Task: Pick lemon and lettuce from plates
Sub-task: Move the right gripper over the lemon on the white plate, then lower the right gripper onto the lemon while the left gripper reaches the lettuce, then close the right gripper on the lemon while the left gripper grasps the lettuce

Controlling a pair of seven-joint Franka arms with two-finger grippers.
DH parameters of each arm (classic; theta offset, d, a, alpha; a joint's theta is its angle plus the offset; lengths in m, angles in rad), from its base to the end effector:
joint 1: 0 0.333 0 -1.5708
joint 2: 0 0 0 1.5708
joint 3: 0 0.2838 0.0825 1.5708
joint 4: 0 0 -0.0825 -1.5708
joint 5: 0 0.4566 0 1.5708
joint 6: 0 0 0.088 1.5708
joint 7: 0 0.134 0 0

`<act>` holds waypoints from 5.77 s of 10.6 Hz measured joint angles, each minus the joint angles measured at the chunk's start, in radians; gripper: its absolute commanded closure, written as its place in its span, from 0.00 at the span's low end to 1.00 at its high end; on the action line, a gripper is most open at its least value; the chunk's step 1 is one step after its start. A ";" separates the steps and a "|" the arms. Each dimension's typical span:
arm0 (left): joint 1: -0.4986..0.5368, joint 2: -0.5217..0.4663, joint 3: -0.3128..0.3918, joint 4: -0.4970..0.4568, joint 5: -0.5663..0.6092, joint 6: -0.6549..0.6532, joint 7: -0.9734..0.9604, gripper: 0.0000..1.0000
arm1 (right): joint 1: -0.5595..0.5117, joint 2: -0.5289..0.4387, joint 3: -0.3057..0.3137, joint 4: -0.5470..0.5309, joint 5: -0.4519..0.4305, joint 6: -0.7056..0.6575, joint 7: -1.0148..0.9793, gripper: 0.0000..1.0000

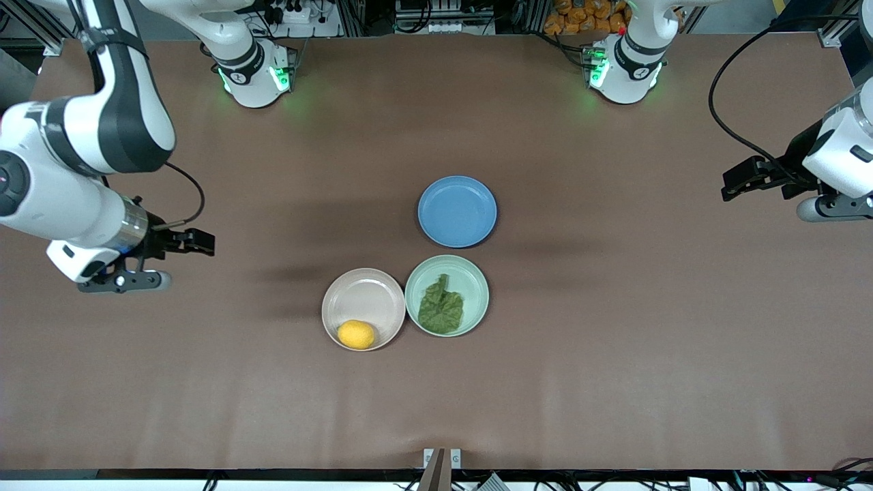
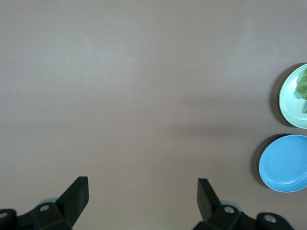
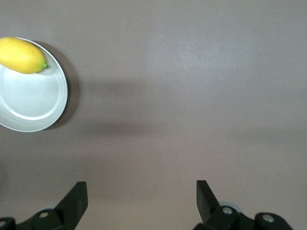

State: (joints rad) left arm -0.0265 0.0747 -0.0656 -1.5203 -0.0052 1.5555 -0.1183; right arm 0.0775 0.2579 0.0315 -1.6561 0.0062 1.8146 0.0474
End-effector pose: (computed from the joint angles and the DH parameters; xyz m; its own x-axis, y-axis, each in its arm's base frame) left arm 0.6418 -0.0588 0.5440 0.9988 0.0262 -0.0402 0.0264 -0.9996 0.0054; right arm 0.6801 0.0741 0.3684 0.9933 0.0593 -0.0997 0.0587 -0.9982 -0.0092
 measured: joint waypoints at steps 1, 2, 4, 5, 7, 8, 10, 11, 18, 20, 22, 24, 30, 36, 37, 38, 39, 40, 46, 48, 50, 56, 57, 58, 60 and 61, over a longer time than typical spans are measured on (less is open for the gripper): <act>0.000 0.001 0.000 0.000 0.000 0.000 0.000 0.00 | 0.008 0.023 0.000 0.018 0.001 0.000 0.004 0.00; 0.000 0.001 0.000 0.000 0.000 0.000 0.000 0.00 | 0.015 0.046 0.000 0.034 0.003 0.001 0.015 0.00; 0.001 0.001 0.000 0.001 0.000 0.000 0.000 0.00 | 0.037 0.088 0.000 0.055 0.007 0.032 0.036 0.00; 0.001 0.000 0.000 0.001 0.000 0.000 0.000 0.00 | 0.049 0.105 0.000 0.058 0.007 0.055 0.045 0.00; 0.001 -0.001 0.000 0.002 0.000 0.000 0.000 0.00 | 0.057 0.139 0.000 0.061 0.007 0.092 0.049 0.00; 0.001 -0.002 0.001 0.003 0.000 0.000 0.000 0.00 | 0.057 0.162 0.000 0.062 0.007 0.120 0.049 0.00; 0.001 -0.002 0.000 0.004 0.000 0.000 0.000 0.00 | 0.069 0.213 0.001 0.078 0.008 0.160 0.073 0.00; 0.001 -0.003 0.000 0.004 0.000 0.000 0.000 0.00 | 0.084 0.239 0.001 0.094 0.008 0.174 0.111 0.00; 0.000 -0.004 0.000 0.004 0.000 -0.007 0.000 0.00 | 0.168 0.410 0.002 0.222 0.007 0.378 0.245 0.00; -0.015 0.002 -0.008 0.002 0.000 -0.007 0.000 0.00 | 0.195 0.425 0.002 0.228 0.006 0.403 0.238 0.00; -0.049 0.028 -0.030 -0.002 0.000 -0.007 0.000 0.00 | 0.219 0.436 0.002 0.230 0.006 0.453 0.214 0.00; -0.104 0.090 -0.049 -0.005 0.000 0.008 -0.002 0.00 | 0.226 0.453 0.002 0.231 0.003 0.489 0.114 0.00; -0.197 0.286 -0.055 -0.005 -0.056 0.144 -0.007 0.00 | 0.270 0.513 -0.001 0.251 -0.034 0.529 -0.020 0.00; -0.326 0.438 -0.058 -0.004 -0.076 0.401 -0.142 0.00 | 0.309 0.586 -0.018 0.317 -0.079 0.549 -0.014 0.00; -0.348 0.463 -0.058 -0.002 -0.076 0.449 -0.158 0.00 | 0.311 0.601 -0.019 0.323 -0.080 0.571 -0.014 0.00; -0.363 0.488 -0.059 0.005 -0.076 0.478 -0.161 0.00 | 0.314 0.610 -0.019 0.331 -0.080 0.581 -0.013 0.00; -0.374 0.509 -0.058 0.016 -0.076 0.496 -0.165 0.00 | 0.318 0.615 -0.019 0.336 -0.080 0.582 -0.013 0.00; -0.381 0.529 -0.059 0.029 -0.076 0.519 -0.175 0.00 | 0.323 0.618 -0.019 0.336 -0.080 0.582 -0.013 0.00; -0.480 0.639 -0.060 0.048 -0.076 0.788 -0.328 0.00 | 0.341 0.636 -0.021 0.337 -0.080 0.582 0.050 0.00; -0.494 0.678 -0.060 0.070 -0.076 0.866 -0.336 0.00 | 0.346 0.638 -0.021 0.337 -0.080 0.581 0.110 0.00; -0.496 0.726 -0.059 0.114 -0.076 0.939 -0.342 0.00 | 0.363 0.644 -0.022 0.337 -0.081 0.581 0.177 0.00; -0.523 0.811 -0.057 0.199 -0.076 1.045 -0.400 0.00 | 0.370 0.659 -0.033 0.337 -0.081 0.581 0.199 0.25; -0.526 0.812 -0.057 0.201 -0.076 1.045 -0.400 0.00 | 0.369 0.660 -0.034 0.337 -0.081 0.578 0.199 0.74; -0.532 0.812 -0.057 0.201 -0.076 1.042 -0.400 0.00 | 0.366 0.661 -0.035 0.336 -0.081 0.576 0.200 1.00; -0.552 0.816 -0.054 0.201 -0.073 1.019 -0.400 0.00 | 0.357 0.663 -0.037 0.336 -0.081 0.575 0.215 1.00; -0.557 0.824 -0.053 0.201 -0.066 1.014 -0.400 0.00 | 0.355 0.663 -0.037 0.336 -0.081 0.575 0.217 1.00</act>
State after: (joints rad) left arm -0.5831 0.8991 -0.1181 -1.3193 -0.0715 2.5693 -0.5179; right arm 0.4320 0.9206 -0.0059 -1.3200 -0.0745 2.3892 0.2648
